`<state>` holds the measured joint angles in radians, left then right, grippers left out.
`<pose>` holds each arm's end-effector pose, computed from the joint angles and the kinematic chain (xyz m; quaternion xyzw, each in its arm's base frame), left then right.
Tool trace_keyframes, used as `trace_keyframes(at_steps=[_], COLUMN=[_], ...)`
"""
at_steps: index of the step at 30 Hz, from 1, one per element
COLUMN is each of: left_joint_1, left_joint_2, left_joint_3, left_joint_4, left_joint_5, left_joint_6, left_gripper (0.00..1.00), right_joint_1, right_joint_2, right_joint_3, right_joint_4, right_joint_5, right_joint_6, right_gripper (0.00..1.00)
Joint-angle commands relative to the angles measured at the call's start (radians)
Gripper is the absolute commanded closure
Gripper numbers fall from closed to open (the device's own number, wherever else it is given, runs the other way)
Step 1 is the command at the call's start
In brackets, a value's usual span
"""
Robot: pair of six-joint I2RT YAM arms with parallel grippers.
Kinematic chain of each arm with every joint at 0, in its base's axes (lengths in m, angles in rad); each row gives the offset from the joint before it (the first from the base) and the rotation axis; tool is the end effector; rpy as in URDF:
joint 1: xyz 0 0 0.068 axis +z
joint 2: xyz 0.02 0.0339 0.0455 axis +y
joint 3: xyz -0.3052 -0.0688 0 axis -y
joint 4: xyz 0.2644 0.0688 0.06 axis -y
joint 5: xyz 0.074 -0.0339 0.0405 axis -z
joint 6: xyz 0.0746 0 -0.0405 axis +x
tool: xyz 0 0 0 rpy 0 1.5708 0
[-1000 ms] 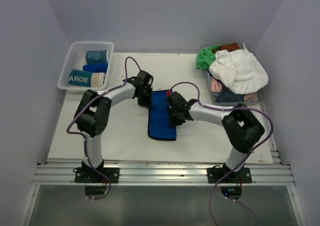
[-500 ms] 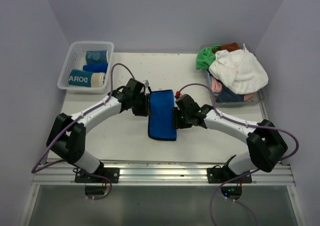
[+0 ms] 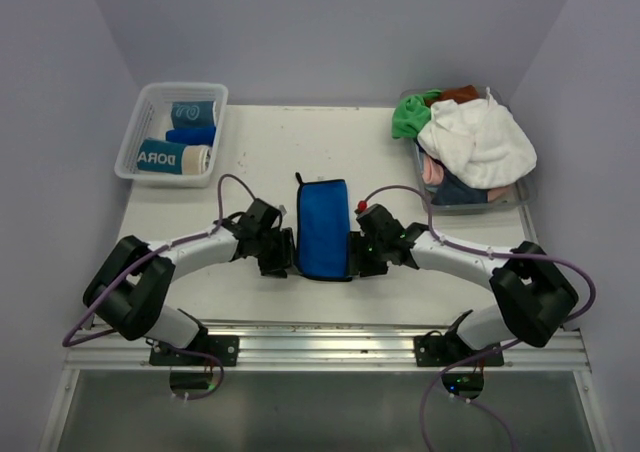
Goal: Roll the towels
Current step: Fold the towel
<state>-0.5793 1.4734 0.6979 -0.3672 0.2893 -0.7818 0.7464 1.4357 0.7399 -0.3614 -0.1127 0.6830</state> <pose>0.2239 -0.1719 0.1426 -0.0673 0.9651 -0.2417 0.0747 0.2095 0.2052 0.1635 -0.0449 0.9647 0.2073 0.1558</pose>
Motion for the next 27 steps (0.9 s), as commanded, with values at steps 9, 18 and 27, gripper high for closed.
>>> trace_keyframes(at_steps=[9,18,27], left_joint_1=[-0.005,-0.005,-0.005], left_joint_2=[0.027,0.047,0.030], left_joint_3=[-0.109,-0.100,-0.023], left_joint_4=[0.214,0.194,0.100], left_joint_5=[0.028,0.014,-0.025], left_joint_6=[-0.135,-0.142,-0.140], left_gripper=[0.61,0.84,1.00], right_joint_1=[0.007,0.005,0.005], right_joint_2=[0.084,0.072,0.025], right_joint_3=[0.001,0.007,0.022], right_joint_4=[0.076,0.058,0.029], right_joint_5=[-0.076,-0.048,-0.002], right_joint_6=[0.024,0.023,0.026], right_gripper=[0.55,0.77,1.00])
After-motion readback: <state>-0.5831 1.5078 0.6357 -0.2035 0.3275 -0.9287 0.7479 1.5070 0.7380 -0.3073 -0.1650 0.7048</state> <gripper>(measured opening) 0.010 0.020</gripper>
